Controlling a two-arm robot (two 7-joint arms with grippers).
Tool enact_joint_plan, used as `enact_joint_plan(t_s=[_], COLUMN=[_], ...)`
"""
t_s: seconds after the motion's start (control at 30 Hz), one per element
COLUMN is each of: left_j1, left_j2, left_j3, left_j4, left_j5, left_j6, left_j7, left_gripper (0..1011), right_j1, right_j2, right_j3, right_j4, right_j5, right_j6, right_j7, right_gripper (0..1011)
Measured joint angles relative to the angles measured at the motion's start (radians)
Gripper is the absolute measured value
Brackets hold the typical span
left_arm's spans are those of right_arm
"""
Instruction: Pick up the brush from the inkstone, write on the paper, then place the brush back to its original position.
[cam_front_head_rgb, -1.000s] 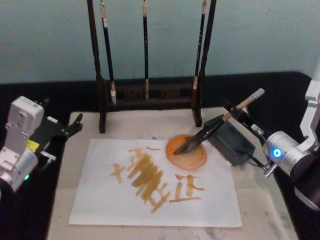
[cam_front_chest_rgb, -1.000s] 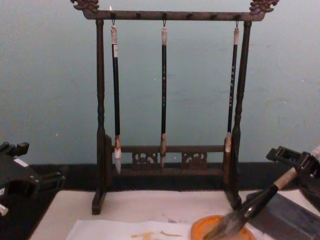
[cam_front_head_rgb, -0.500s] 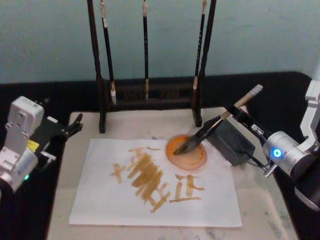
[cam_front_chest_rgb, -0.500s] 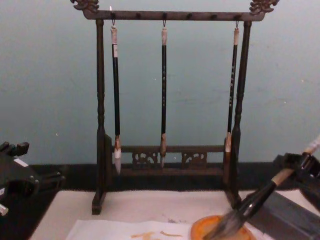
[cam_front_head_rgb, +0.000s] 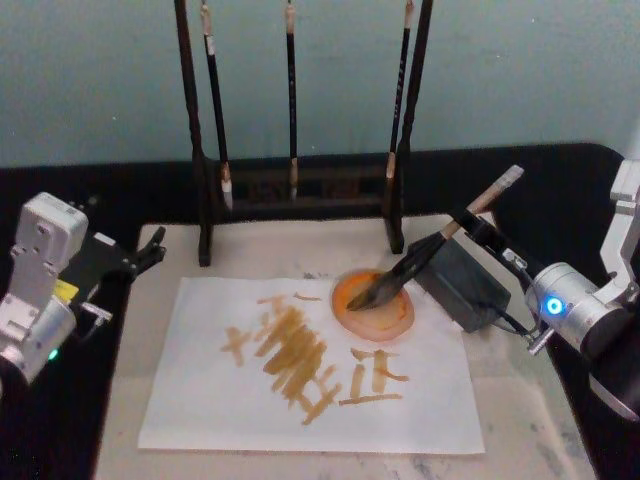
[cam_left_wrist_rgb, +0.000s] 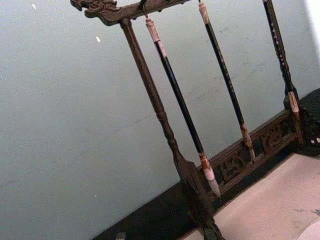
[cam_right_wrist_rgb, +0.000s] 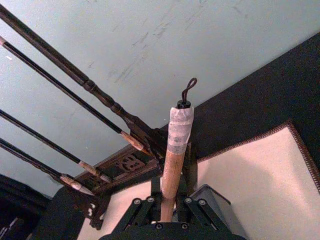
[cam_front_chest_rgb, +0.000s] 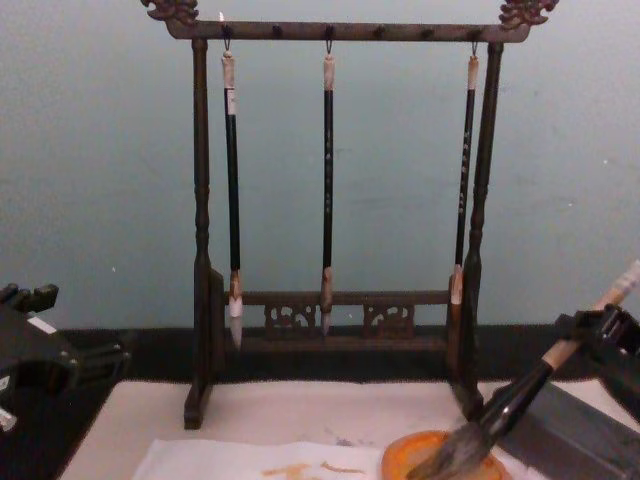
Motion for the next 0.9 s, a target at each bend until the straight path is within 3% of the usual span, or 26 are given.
enact_joint_plan(t_s=[0.47, 0.9], left_j1=[0.0, 0.0], left_j2=[0.0, 0.0], left_j3=[0.0, 0.0], left_j4=[0.0, 0.0], left_j5=[0.0, 0.0], left_j6=[0.0, 0.0], left_j7=[0.0, 0.0], left_gripper=[1010, 1009], right_j1=[0.0, 0.0], right_j2=[0.0, 0.035], right_j3=[0.0, -0.041], right_j4=[0.0, -0.049], right_j5=[0.0, 0.001], right_j6=[0.0, -0.05], right_j7=[0.0, 0.042], right_gripper=[169, 169])
